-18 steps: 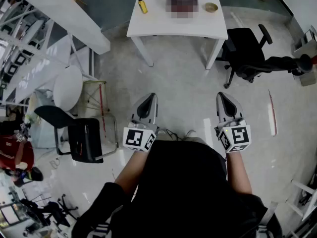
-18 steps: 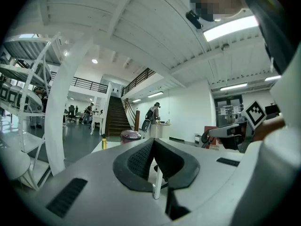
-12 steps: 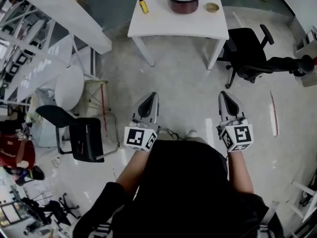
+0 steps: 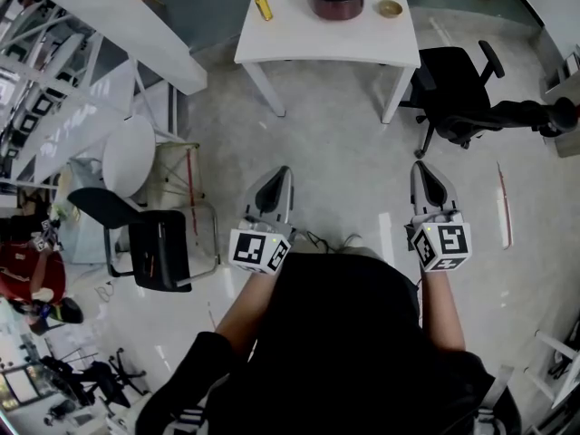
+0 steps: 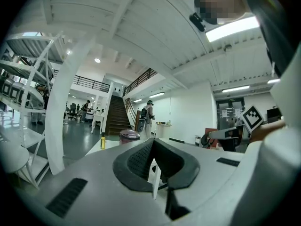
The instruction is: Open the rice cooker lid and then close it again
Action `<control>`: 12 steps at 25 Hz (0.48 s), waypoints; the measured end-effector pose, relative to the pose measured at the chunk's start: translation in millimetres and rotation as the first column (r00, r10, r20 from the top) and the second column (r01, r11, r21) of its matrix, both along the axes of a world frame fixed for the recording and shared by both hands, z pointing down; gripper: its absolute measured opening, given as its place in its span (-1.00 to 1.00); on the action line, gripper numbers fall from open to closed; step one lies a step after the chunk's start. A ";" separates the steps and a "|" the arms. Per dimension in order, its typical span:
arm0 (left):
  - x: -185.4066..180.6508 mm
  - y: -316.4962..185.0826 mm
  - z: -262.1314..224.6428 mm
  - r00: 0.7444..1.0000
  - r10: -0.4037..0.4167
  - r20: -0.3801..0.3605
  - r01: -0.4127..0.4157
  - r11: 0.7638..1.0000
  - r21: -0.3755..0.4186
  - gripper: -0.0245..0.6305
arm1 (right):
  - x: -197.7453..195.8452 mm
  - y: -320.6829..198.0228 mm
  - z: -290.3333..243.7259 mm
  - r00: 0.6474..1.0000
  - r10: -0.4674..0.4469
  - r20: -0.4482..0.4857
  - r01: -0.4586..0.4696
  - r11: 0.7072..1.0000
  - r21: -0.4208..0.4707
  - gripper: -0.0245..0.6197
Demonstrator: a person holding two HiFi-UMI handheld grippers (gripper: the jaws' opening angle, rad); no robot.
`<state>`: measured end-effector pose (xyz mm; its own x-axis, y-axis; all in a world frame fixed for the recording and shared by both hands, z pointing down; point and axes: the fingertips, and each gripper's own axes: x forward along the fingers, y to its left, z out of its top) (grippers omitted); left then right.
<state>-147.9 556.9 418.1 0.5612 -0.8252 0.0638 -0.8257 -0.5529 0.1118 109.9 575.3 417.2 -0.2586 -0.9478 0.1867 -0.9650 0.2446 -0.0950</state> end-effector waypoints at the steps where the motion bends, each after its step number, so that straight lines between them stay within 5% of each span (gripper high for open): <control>1: 0.8 0.8 1.0 1.000 0.001 -0.001 -0.001 1.000 -0.004 -0.92 | 0.7 0.5 0.4 1.000 -0.006 0.005 0.006 1.000 -0.002 -0.93; 12: 11.3 -0.6 1.8 1.000 -0.029 0.004 0.029 1.000 -0.001 -0.90 | 14.8 6.5 13.7 0.998 -0.057 0.029 0.058 0.997 -0.040 -0.90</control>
